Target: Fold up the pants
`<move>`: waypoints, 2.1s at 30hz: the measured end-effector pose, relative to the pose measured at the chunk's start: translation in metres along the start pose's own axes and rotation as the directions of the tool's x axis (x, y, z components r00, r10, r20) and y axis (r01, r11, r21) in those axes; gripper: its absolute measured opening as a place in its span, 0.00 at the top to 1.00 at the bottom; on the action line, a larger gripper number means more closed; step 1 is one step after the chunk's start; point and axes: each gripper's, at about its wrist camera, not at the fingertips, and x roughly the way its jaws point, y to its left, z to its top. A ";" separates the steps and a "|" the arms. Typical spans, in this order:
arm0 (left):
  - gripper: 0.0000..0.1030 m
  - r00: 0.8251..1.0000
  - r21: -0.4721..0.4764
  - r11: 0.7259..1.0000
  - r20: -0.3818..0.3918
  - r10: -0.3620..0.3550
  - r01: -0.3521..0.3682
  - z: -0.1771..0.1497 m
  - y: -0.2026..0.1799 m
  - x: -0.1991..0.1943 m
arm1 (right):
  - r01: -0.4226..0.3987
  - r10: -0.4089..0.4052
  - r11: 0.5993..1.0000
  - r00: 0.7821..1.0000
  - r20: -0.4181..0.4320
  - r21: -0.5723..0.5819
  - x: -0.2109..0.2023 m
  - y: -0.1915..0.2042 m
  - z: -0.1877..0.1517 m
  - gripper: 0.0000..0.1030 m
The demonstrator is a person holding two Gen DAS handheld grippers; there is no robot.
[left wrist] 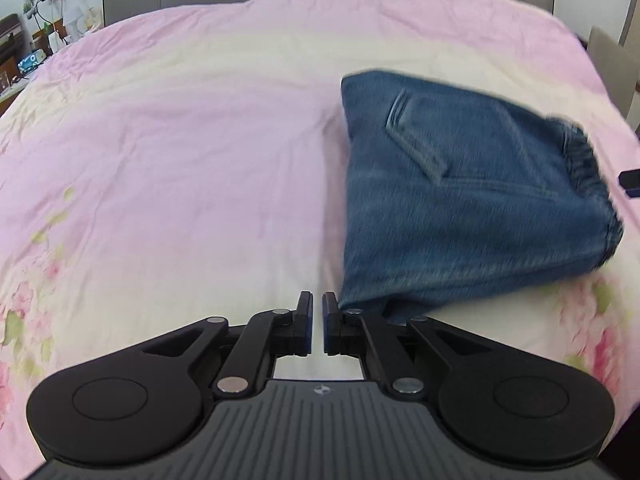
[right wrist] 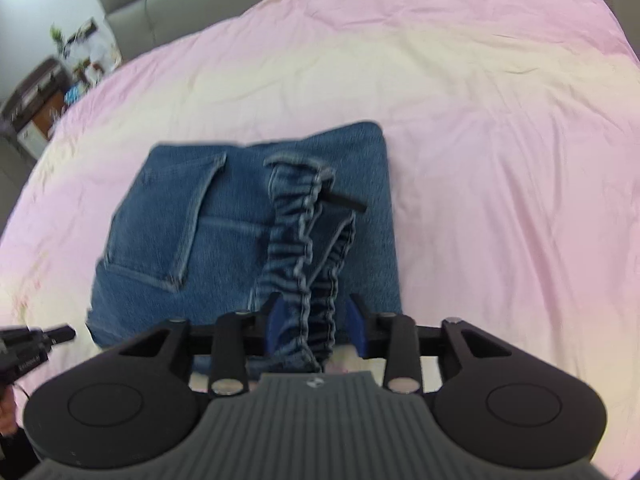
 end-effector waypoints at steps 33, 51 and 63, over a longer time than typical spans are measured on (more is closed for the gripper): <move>0.84 0.982 -0.168 0.974 0.140 -0.130 0.153 0.101 -0.009 0.047 | -0.185 0.190 0.982 0.972 0.138 -0.047 0.006 0.049 0.110 0.85; 0.84 0.977 -0.015 0.987 0.143 -0.157 0.161 0.132 -0.038 0.076 | 0.082 -0.067 0.985 0.992 0.103 -0.150 0.044 0.016 0.096 0.65; 0.82 0.988 -0.011 0.992 0.089 -0.126 0.127 0.161 -0.051 0.155 | 0.122 -0.112 0.976 0.992 0.064 -0.179 0.113 0.010 0.101 0.88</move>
